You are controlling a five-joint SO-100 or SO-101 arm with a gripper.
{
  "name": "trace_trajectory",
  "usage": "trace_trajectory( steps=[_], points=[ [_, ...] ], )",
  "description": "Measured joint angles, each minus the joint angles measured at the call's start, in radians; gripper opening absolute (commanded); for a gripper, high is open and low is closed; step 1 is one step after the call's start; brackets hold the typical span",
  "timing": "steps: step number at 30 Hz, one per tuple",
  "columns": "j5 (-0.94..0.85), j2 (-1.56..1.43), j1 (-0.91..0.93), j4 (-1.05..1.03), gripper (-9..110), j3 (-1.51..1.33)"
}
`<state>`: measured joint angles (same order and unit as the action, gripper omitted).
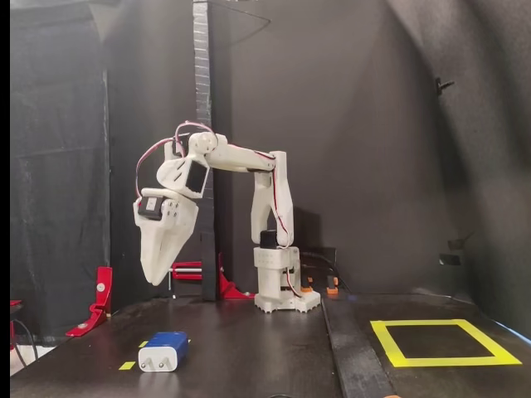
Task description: Grasp the block and place it in the designated area.
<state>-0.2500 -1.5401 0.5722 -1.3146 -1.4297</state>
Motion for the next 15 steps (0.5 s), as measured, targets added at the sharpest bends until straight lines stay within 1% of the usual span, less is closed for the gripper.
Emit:
trace_trajectory(
  steps=[11, 15],
  points=[
    [-0.028, 0.009, 0.000, -0.021, 0, 0.000],
    [-0.144, 0.012, 0.000, -0.026, 0, 0.000]
  ],
)
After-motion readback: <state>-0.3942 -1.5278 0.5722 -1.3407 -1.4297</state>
